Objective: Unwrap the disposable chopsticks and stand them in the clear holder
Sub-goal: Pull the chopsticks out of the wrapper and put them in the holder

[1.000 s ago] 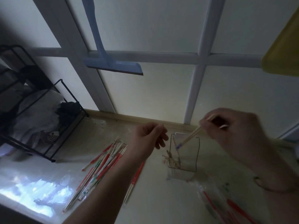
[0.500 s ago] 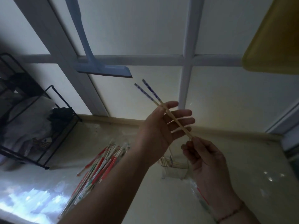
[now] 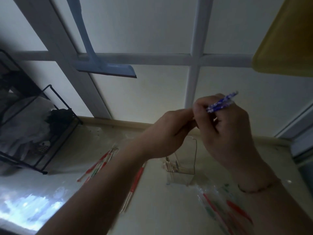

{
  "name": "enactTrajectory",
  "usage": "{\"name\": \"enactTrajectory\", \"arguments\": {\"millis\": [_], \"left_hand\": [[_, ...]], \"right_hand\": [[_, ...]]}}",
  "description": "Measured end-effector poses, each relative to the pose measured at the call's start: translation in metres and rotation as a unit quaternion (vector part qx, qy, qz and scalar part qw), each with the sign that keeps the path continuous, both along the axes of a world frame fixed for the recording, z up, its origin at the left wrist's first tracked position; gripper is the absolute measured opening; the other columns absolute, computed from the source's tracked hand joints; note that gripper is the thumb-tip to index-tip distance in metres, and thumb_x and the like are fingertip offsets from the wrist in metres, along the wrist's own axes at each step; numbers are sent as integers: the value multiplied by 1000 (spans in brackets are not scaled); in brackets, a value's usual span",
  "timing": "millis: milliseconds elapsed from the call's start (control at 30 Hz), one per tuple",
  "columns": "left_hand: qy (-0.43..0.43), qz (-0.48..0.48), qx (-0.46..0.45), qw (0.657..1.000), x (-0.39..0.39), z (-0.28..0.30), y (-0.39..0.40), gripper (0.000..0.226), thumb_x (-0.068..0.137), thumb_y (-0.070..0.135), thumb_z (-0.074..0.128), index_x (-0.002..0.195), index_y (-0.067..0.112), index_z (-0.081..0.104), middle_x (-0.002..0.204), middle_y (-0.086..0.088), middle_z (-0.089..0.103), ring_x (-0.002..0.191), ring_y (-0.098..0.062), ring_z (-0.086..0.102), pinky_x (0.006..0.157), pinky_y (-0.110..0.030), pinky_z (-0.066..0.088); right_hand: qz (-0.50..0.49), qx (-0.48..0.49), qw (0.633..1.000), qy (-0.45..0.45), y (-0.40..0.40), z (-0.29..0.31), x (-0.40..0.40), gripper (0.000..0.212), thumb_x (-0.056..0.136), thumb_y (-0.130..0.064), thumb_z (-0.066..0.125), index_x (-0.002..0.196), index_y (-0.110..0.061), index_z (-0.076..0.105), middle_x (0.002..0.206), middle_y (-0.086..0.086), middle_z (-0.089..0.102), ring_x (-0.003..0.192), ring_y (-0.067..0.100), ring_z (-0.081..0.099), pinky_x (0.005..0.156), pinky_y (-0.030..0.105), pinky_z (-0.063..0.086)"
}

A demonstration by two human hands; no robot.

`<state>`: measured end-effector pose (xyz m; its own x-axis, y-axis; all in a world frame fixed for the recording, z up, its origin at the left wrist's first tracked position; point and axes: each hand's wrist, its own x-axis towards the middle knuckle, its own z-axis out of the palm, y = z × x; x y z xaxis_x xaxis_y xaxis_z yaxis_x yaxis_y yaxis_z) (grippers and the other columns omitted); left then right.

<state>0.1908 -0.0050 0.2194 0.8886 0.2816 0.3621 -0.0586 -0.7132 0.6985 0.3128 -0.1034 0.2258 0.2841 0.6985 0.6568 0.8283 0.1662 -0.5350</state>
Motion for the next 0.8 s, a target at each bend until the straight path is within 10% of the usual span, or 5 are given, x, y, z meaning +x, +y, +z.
{"name": "enactTrajectory", "arguments": {"millis": [133, 233, 300, 400, 800], "left_hand": [[130, 133, 63, 981, -39, -19, 37, 46, 100, 38, 44, 144, 25, 41, 148, 4, 43, 136, -3, 35, 112, -22, 33], [-3, 314, -25, 949, -75, -66, 42, 26, 99, 17, 50, 122, 23, 59, 114, 4, 64, 104, -8, 62, 91, -39, 55], [71, 307, -34, 949, -87, -103, 32, 30, 94, 7, 57, 116, 28, 59, 100, 11, 63, 87, -6, 63, 77, -37, 59], [174, 244, -91, 950, -91, -137, 8, 38, 91, 11, 64, 121, 33, 58, 98, 16, 62, 87, 0, 62, 78, -24, 57], [103, 263, -172, 944, -62, -163, -14, 16, 89, 11, 67, 103, 18, 71, 87, 13, 71, 83, 0, 67, 73, -16, 53]], "right_hand": [[22, -37, 997, 58, -21, -24, 12, 27, 99, -29, 41, 82, -17, 58, 66, -7, 55, 56, 9, 57, 50, 19, 45], [15, -99, 995, 25, -30, -52, 13, 32, 97, -31, 40, 69, -19, 50, 69, -7, 49, 62, 6, 52, 60, 23, 42], [31, -152, 988, 21, -30, -74, 8, 29, 95, -31, 44, 68, -20, 51, 74, -11, 49, 68, 4, 50, 66, 16, 39], [62, -245, 967, 34, -21, -104, 2, 28, 91, -32, 47, 72, -14, 58, 76, -9, 51, 69, 4, 50, 66, 16, 36], [100, -395, 913, 22, -7, -142, -12, 30, 84, -8, 56, 109, -23, 64, 96, -10, 50, 85, 12, 57, 73, 20, 42]]}}
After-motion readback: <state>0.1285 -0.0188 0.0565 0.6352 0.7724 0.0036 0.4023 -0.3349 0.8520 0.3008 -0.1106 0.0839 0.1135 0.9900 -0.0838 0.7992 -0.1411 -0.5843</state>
